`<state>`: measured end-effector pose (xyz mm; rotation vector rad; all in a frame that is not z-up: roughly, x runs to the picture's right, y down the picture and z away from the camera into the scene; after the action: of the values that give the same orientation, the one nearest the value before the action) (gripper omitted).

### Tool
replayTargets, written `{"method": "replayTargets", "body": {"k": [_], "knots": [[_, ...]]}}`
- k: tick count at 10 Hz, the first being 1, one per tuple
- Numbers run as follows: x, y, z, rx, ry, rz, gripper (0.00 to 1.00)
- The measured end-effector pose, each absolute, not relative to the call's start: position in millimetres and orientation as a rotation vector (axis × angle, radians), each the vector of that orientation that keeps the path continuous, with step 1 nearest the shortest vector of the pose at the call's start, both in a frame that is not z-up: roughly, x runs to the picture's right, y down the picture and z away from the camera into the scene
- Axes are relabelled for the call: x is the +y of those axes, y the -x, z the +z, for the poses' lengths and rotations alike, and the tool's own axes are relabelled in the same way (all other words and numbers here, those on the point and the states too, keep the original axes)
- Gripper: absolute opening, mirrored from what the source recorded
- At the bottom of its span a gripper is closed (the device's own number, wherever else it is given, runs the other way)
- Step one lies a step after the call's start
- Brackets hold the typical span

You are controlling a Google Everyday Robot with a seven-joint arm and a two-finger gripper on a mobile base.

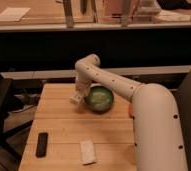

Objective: Place the bottle in the ceramic bowl

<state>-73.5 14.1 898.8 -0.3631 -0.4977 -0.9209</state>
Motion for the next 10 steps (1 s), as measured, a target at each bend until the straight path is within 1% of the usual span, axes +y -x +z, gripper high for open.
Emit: {"method": "replayTargets", "body": {"k": [6,10], "knots": [[20,17,898,-0.500,0.370,-0.837,0.04],[24,-3,898,-0.498,0.370,-0.795,0.04]]}}
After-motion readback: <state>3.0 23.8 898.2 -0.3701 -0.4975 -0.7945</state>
